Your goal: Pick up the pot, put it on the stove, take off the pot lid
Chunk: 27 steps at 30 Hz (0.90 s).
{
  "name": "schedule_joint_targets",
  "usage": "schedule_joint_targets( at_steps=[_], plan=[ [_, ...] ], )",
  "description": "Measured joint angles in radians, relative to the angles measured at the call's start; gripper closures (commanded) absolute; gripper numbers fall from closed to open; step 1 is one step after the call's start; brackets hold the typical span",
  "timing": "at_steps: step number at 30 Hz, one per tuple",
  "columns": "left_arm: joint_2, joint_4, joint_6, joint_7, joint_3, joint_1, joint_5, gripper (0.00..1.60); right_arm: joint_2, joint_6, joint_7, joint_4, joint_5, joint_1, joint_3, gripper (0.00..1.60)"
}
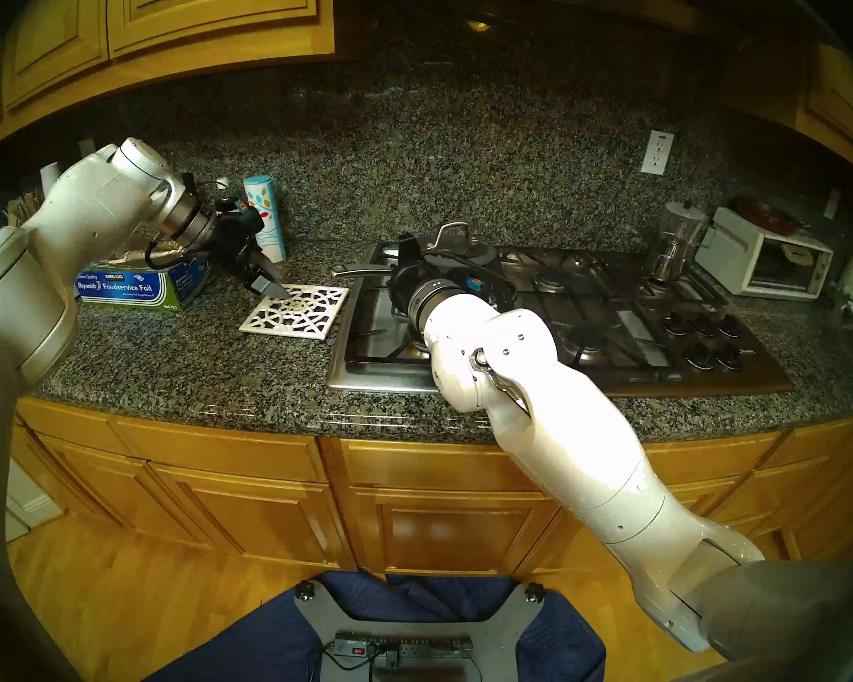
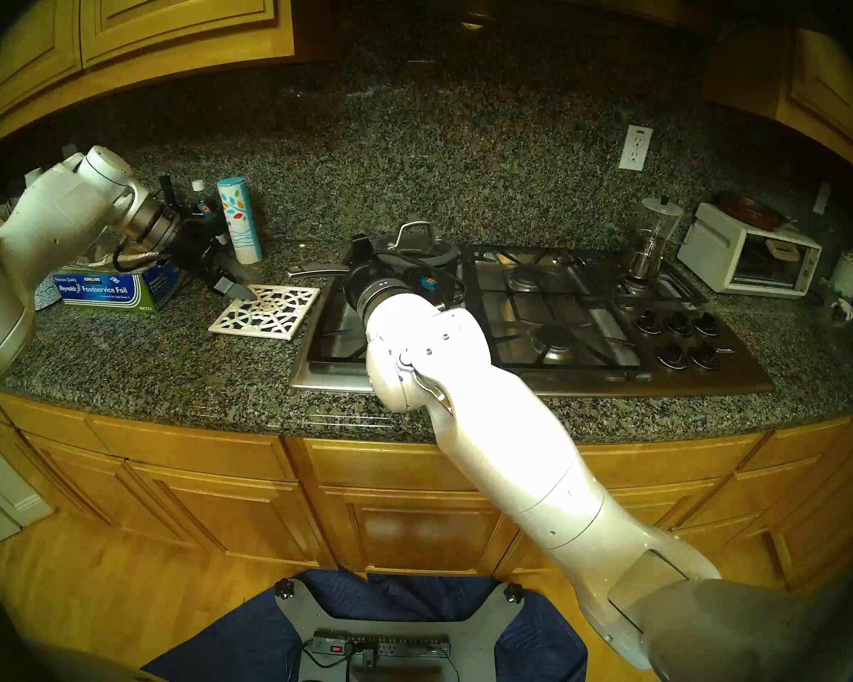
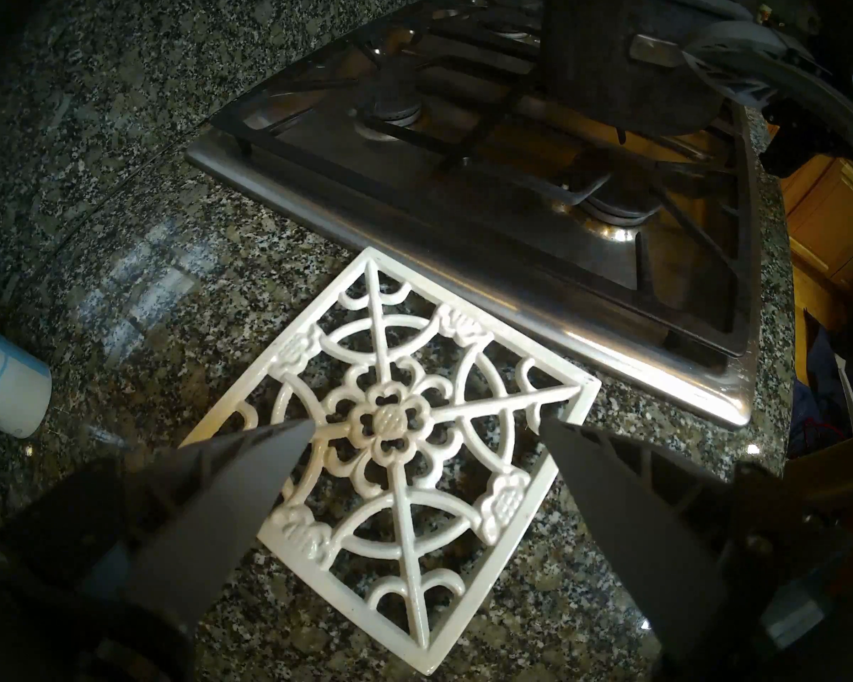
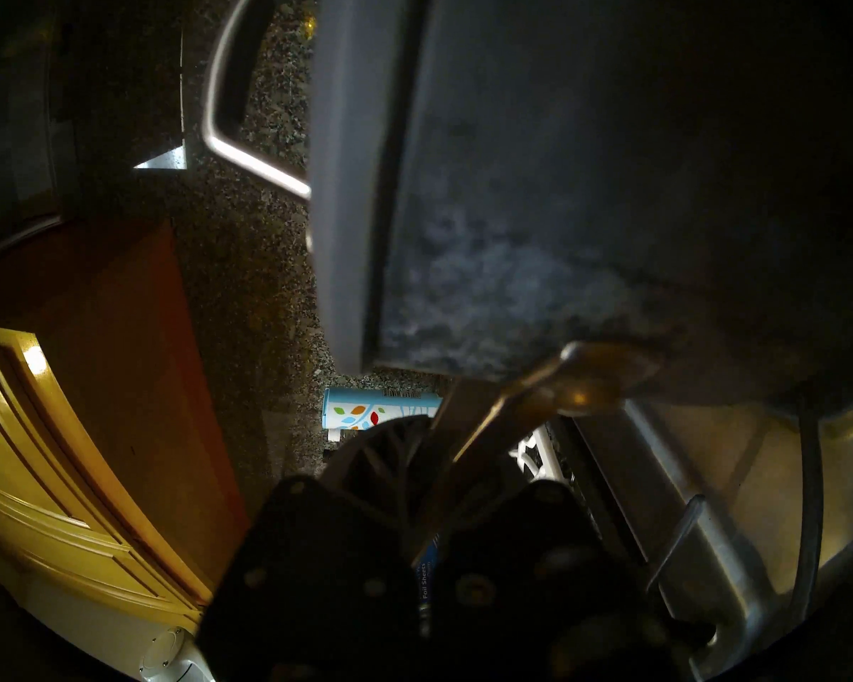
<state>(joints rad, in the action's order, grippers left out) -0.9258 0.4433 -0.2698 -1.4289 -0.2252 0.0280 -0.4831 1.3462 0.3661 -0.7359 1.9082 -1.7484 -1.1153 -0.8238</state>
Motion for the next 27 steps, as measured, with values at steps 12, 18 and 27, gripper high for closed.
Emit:
schedule_joint_targets(
  at_steps=[12,18,27],
  plan=[
    [0.001,0.001,-0.001,0.0,-0.001,0.0,0.0,0.0,0.017,0.057,-0.02,0.033,0.023,-0.023,0.075,1.6],
    [0.001,0.002,-0.001,0.0,-0.001,0.0,0.0,0.0,0.003,0.09,-0.027,0.061,0.041,-0.04,0.08,1.6],
    [0.001,0.002,-0.002,0.0,-0.001,0.0,0.0,0.0,-0.033,0.122,-0.029,0.079,0.056,-0.056,0.079,1.6]
  ],
)
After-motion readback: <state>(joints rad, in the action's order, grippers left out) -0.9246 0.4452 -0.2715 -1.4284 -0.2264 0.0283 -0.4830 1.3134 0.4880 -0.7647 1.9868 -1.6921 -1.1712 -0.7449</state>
